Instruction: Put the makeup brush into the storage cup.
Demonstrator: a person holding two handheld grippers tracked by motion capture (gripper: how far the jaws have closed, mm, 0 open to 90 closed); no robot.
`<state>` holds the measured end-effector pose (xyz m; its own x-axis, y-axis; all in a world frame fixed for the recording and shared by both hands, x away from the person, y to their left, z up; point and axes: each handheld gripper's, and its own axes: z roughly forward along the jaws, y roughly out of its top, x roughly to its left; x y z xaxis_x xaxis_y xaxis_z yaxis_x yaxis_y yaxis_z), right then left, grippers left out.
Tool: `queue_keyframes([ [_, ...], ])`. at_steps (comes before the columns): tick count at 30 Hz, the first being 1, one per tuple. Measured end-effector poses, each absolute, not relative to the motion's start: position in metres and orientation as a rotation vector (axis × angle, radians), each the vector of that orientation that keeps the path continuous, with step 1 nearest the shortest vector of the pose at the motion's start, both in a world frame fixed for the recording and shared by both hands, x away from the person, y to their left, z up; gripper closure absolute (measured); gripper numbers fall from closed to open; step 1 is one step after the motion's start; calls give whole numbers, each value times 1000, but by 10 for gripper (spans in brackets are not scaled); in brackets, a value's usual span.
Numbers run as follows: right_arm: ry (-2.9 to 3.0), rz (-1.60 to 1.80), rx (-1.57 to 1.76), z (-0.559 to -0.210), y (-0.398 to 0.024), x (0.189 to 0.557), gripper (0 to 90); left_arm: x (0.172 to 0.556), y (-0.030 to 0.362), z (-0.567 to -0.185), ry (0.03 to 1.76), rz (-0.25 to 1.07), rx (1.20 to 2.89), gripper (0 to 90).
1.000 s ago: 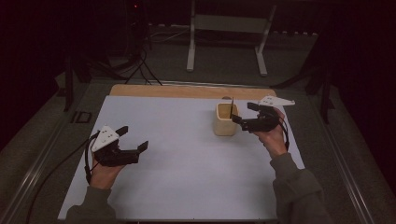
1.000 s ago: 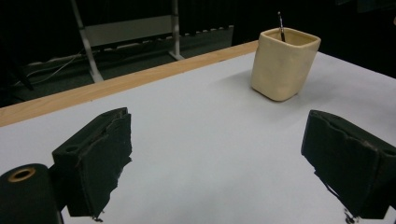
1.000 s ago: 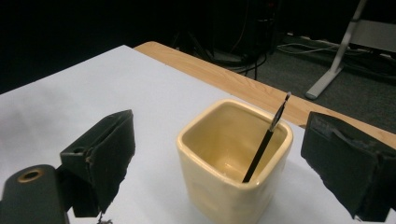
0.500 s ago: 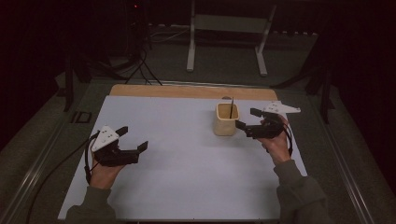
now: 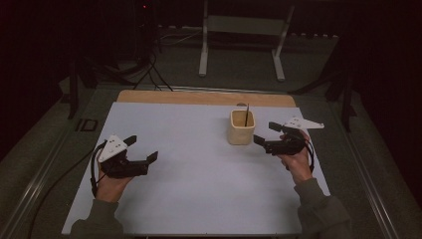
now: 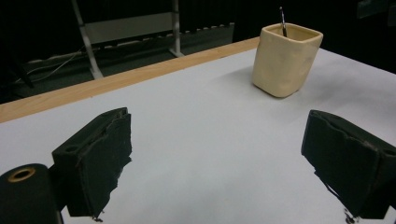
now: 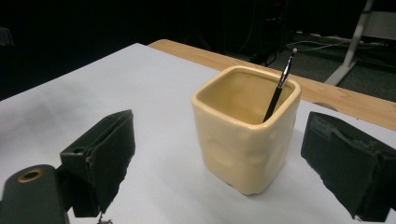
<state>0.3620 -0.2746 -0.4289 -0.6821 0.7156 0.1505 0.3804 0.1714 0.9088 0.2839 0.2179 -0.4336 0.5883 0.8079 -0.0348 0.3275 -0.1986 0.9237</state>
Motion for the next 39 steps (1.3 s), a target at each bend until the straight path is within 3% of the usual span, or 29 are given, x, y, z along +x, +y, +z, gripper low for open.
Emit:
queue_keyframes([
  [24, 2066, 1508, 990, -431, -287, 322, 97, 276, 228, -434, 943, 582, 1774, 92],
  [39, 2055, 1458, 995, -454, -295, 293, 97, 268, 237, -437, 953, 597, 1770, 89],
])
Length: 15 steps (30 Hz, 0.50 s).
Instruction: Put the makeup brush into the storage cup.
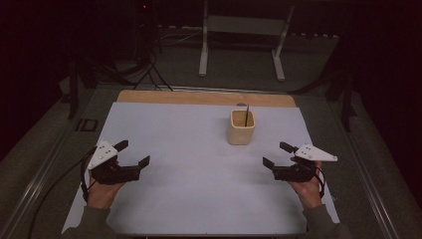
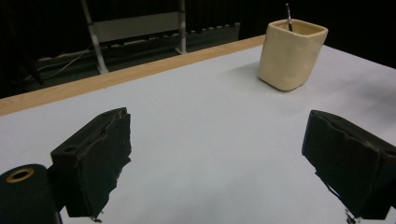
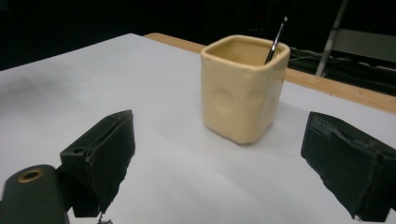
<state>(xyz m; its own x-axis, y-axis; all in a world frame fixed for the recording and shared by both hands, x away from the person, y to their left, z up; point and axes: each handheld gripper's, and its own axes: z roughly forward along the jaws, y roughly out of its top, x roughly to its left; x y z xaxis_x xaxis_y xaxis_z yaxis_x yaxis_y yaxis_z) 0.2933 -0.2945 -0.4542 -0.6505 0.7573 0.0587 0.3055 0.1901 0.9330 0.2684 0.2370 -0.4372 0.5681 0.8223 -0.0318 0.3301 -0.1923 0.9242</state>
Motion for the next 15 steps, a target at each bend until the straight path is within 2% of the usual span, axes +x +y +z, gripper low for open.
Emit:
queue_keyframes([
  [15, 2000, 1478, 1018, -462, -310, 268, 96, 258, 247, -444, 949, 606, 1762, 71],
])
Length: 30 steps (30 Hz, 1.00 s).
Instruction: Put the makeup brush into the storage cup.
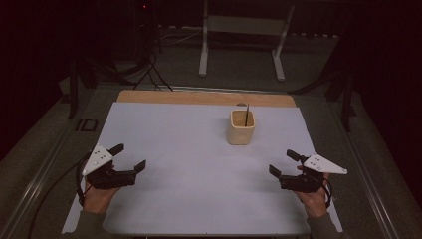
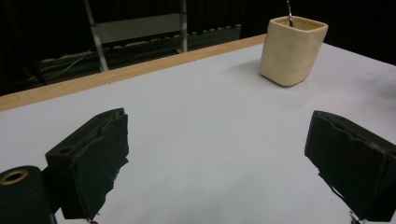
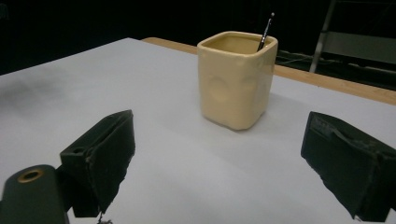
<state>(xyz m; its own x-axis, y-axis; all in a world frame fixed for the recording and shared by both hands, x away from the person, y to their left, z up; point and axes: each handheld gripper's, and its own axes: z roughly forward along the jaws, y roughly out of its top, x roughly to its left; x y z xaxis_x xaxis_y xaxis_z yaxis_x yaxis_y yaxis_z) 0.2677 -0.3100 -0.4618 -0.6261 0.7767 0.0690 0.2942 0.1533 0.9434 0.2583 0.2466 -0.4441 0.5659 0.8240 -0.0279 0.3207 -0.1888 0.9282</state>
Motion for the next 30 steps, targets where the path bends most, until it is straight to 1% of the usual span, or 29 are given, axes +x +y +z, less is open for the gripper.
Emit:
queue_keyframes([
  [30, 1978, 1473, 1067, -475, -328, 249, 91, 243, 267, -448, 983, 645, 1693, 33],
])
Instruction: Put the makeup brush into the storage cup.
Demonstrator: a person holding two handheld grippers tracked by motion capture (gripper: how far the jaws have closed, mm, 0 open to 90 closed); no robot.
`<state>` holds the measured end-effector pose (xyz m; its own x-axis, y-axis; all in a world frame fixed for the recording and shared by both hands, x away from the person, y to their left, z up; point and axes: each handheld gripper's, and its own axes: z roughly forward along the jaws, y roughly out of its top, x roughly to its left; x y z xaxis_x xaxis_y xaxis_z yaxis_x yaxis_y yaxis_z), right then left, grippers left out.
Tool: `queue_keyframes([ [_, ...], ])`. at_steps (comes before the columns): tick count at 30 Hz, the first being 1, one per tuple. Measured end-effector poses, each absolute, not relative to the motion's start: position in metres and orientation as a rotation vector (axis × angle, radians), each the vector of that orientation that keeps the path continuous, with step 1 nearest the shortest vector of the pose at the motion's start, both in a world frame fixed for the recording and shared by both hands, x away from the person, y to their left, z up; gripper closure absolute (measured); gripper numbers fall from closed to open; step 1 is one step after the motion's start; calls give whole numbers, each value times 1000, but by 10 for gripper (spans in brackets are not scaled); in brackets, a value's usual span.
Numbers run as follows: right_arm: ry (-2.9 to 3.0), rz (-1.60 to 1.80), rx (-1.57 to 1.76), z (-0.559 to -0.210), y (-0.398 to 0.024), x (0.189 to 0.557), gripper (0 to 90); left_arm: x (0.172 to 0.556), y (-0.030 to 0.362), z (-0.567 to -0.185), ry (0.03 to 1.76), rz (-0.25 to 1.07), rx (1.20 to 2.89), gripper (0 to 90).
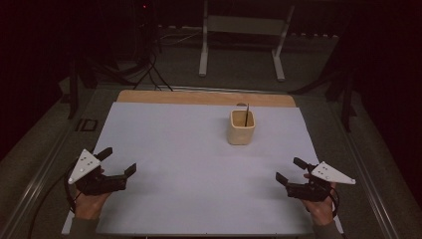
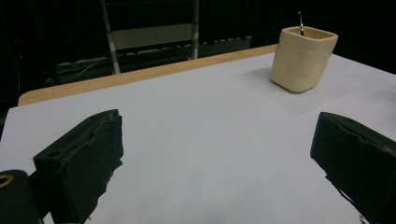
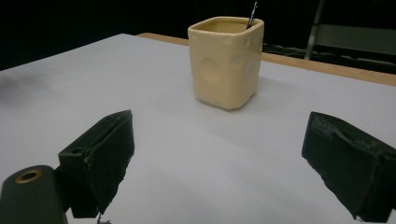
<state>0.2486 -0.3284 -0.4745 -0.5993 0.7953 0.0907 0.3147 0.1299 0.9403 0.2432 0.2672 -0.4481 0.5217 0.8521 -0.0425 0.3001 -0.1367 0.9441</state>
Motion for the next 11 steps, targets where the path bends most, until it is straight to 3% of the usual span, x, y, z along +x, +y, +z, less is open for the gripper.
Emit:
queue_keyframes([
  [11, 1991, 1465, 1054, -477, -329, 247, 91, 243, 271, -450, 991, 652, 1687, 31],
])
